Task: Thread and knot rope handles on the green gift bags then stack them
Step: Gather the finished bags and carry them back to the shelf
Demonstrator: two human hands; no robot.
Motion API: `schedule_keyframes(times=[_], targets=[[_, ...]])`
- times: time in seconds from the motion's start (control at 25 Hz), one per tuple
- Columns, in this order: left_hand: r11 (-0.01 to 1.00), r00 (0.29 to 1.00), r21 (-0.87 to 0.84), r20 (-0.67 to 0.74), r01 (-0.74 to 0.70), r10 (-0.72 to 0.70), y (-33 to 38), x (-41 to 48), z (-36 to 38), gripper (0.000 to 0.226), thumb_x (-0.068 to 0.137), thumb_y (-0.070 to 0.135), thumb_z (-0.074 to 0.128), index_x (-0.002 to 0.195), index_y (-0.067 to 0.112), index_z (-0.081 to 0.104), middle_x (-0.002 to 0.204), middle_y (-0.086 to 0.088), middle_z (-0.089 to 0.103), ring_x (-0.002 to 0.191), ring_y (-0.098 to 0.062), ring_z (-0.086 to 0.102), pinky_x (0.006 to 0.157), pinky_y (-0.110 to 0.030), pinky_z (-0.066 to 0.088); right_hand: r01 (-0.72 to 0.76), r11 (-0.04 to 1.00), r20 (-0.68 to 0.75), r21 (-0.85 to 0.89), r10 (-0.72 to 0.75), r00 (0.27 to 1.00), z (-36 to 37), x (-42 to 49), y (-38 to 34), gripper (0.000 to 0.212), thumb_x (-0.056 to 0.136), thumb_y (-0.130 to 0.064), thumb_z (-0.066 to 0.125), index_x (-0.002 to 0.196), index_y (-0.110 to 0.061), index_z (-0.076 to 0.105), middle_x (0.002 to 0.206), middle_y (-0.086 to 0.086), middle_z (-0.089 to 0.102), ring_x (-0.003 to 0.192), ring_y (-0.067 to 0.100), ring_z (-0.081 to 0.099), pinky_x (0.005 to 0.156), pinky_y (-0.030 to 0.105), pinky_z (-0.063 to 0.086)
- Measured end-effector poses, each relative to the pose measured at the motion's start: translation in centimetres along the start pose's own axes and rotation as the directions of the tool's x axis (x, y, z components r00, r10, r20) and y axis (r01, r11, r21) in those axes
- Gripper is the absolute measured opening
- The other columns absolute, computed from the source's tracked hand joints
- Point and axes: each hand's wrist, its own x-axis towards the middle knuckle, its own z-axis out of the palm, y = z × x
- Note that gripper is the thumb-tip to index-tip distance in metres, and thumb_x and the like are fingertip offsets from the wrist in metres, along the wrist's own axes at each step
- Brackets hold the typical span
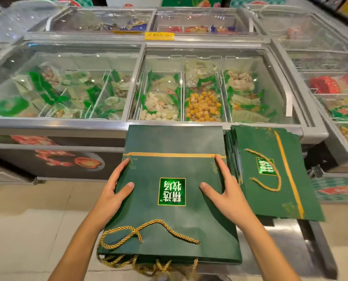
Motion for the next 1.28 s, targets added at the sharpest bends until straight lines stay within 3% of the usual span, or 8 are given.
schedule_keyframes(times=[0.12,0.4,0.56,0.68,0.8,0.92,1.08,1.28], targets=[[1.0,1.0,0.017,0.017,0.024,-0.024,-2.4,1.0,-2.4,0.06,0.1,0.006,0.055,0.144,0.044,0.041,0.124,0.036,0.058,0.114,0.003,0.062,0.083,-0.02,0.056,-0.033,0.999,0.024,-0.032,0.034,0.999,3.2,0.9,0.6,0.09,0.082,-0.065,0.066,0.151,-0.065,0.009,0.146,-0.003,0.045,0.138,0.015,0.043,0.114,0.044,0.038],[0.991,0.997,0.122,0.059,0.051,-0.059,-6.2,2.9,-0.5,0.059,0.101,0.004,0.054,0.149,0.034,0.037,0.14,0.011,0.048,0.118,-0.007,0.056,0.083,-0.01,0.051,-0.104,0.988,0.048,-0.115,0.11,0.993,4.6,2.4,4.5,0.09,0.081,-0.069,0.064,0.155,-0.054,0.015,0.16,-0.008,0.038,0.146,0.018,0.039,0.118,0.05,0.037],[0.98,0.995,0.196,0.086,0.04,-0.058,-7.2,3.6,-0.1,0.058,0.102,0.015,0.054,0.145,0.045,0.032,0.146,0.007,0.044,0.13,-0.015,0.051,0.107,-0.04,0.047,-0.171,0.958,0.02,-0.23,0.18,0.983,4.5,2.4,5.2,0.09,0.08,-0.079,0.057,0.155,-0.054,0.016,0.145,0.006,0.051,0.133,0.024,0.049,0.111,0.049,0.043],[0.931,0.991,0.365,0.117,0.019,-0.066,-7.0,3.8,-0.3,0.058,0.098,0.037,0.052,0.148,0.052,0.026,0.145,0.002,0.044,0.133,-0.018,0.047,0.111,-0.045,0.041,-0.189,0.896,-0.012,-0.401,0.201,0.98,4.7,2.4,4.6,0.078,0.091,-0.061,0.062,0.158,-0.039,0.028,0.149,0.016,0.041,0.14,0.034,0.037,0.115,0.046,0.035],[0.646,0.997,0.761,0.072,-0.048,-0.011,-6.1,4.3,-0.5,0.055,0.101,0.038,0.049,0.154,0.035,0.032,0.149,-0.009,0.041,0.133,-0.029,0.047,0.103,-0.041,0.041,-0.027,0.738,-0.059,-0.674,-0.018,0.998,4.6,2.7,3.4,0.057,0.097,-0.046,0.063,0.145,-0.019,0.052,0.149,0.019,0.042,0.138,0.039,0.041,0.112,0.047,0.039],[0.285,0.962,0.944,0.089,-0.164,0.258,-3.5,4.7,-0.3,0.036,0.095,0.028,0.056,0.13,0.021,0.062,0.132,-0.008,0.058,0.116,-0.03,0.057,0.092,-0.045,0.046,0.165,0.569,0.063,-0.805,-0.195,0.979,4.3,3.1,2.7,0.033,0.094,-0.033,0.064,0.121,-0.013,0.068,0.121,0.01,0.062,0.106,0.033,0.063,0.088,0.043,0.055],[0.082,0.903,0.93,0.323,-0.359,0.284,0.7,4.9,3.1,0.026,0.095,0.028,0.051,0.115,0.019,0.065,0.107,-0.002,0.067,0.096,-0.026,0.063,0.08,-0.04,0.047,0.227,0.475,0.118,-0.85,-0.249,0.961,2.6,2.8,1.4,0.026,0.091,-0.028,0.063,0.11,-0.014,0.073,0.1,0.004,0.07,0.091,0.03,0.066,0.078,0.04,0.055],[0.03,0.867,0.887,0.442,-0.461,0.23,3.5,4.3,11.0,0.028,0.099,0.03,0.042,0.122,0.022,0.057,0.113,0.0,0.062,0.104,-0.024,0.059,0.085,-0.039,0.044,0.191,0.468,0.034,-0.863,-0.323,0.946,-4.1,2.2,2.2,0.023,0.088,-0.029,0.064,0.102,-0.014,0.074,0.095,0.004,0.068,0.087,0.03,0.064,0.074,0.04,0.053]])
